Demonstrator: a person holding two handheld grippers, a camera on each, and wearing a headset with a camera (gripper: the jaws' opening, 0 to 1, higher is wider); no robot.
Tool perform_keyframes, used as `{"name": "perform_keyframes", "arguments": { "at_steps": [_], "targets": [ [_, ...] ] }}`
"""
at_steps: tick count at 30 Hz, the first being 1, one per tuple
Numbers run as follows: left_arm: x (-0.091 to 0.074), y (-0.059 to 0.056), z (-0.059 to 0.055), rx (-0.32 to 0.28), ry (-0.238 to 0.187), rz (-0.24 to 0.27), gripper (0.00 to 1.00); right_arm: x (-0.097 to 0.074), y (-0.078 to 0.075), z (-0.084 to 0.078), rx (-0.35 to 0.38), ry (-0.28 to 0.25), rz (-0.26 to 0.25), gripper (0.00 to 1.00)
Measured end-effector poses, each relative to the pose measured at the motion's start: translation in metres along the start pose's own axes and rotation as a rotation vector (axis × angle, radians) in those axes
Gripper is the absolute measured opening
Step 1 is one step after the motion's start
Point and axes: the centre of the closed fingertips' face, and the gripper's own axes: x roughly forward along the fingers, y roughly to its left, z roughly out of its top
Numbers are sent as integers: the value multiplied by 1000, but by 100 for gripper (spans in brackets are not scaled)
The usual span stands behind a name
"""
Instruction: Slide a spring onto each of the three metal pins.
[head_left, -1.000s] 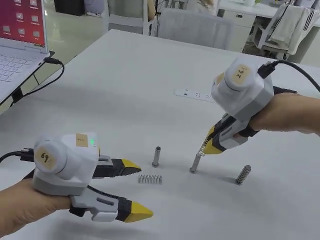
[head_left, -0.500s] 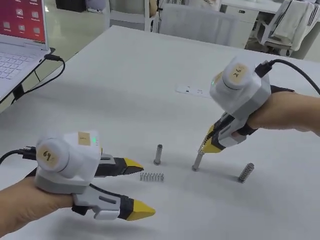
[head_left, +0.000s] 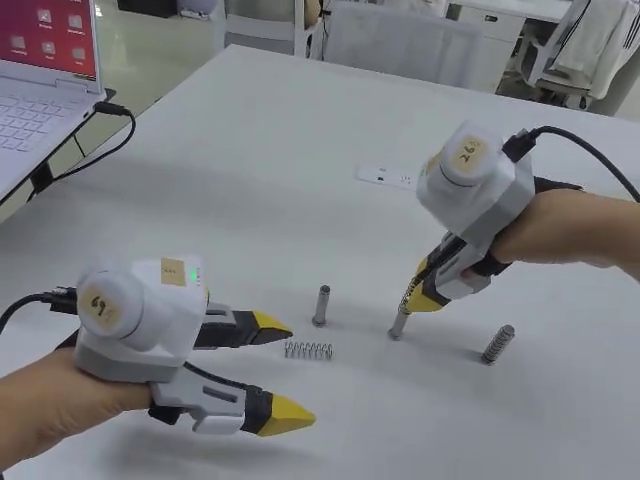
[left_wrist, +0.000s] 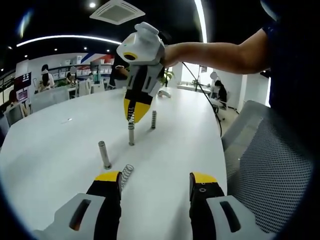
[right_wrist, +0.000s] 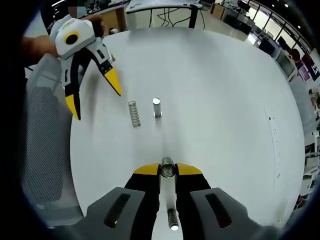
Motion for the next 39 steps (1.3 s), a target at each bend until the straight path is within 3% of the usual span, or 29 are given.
{"name": "perform_keyframes", "arguments": {
  "at_steps": [20, 39],
  "targets": [
    [0, 4, -2, -6, 6, 8, 48, 34, 5, -13, 27, 41, 32, 9],
    [0, 6, -3, -9, 12, 13, 48, 38, 4, -14, 44, 34, 45, 9]
  ]
}}
